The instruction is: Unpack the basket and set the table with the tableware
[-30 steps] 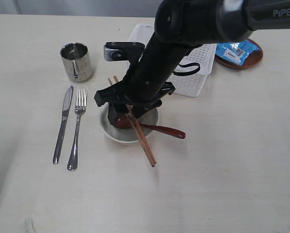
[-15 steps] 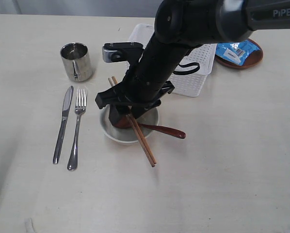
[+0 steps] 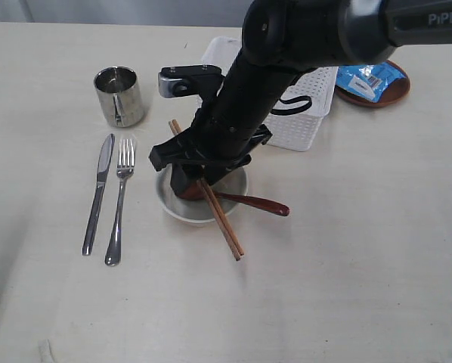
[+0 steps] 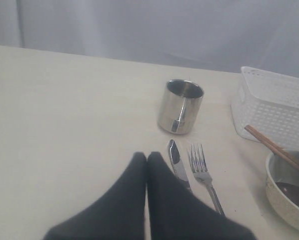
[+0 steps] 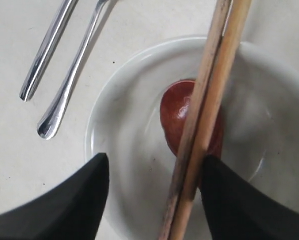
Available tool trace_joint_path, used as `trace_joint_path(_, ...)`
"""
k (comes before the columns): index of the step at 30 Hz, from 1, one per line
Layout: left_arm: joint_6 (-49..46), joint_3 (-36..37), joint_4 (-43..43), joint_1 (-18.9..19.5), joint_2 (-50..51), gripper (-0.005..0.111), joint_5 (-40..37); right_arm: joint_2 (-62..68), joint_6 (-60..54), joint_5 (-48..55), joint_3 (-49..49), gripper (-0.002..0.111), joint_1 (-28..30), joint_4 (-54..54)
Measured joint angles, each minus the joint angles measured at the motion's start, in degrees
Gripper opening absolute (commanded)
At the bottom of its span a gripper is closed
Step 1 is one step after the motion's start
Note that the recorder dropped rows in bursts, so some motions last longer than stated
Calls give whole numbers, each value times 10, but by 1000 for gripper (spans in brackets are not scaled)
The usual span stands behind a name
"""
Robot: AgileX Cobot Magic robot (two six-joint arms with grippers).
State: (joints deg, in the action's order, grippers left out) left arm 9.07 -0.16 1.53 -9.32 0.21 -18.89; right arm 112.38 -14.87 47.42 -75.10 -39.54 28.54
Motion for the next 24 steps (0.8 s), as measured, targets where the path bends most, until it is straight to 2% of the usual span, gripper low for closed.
trace_joint_path(8, 0, 0, 0, 0, 0, 0, 0, -52, 9, 7, -13, 53, 0, -48)
trace_joint_path(14, 0, 0, 0, 0, 0, 0, 0, -100, 77, 35, -37, 53, 0, -179)
trace_joint_path(20, 0, 0, 0, 0, 0, 0, 0, -129, 114, 61, -39, 53, 0, -261)
trace_joint_path(23, 0, 0, 0, 0, 0, 0, 0, -140, 156, 65, -39, 53, 19, -303)
trace_joint_path(24, 0, 0, 0, 0, 0, 0, 0, -143, 192, 68, -39, 53, 50, -336)
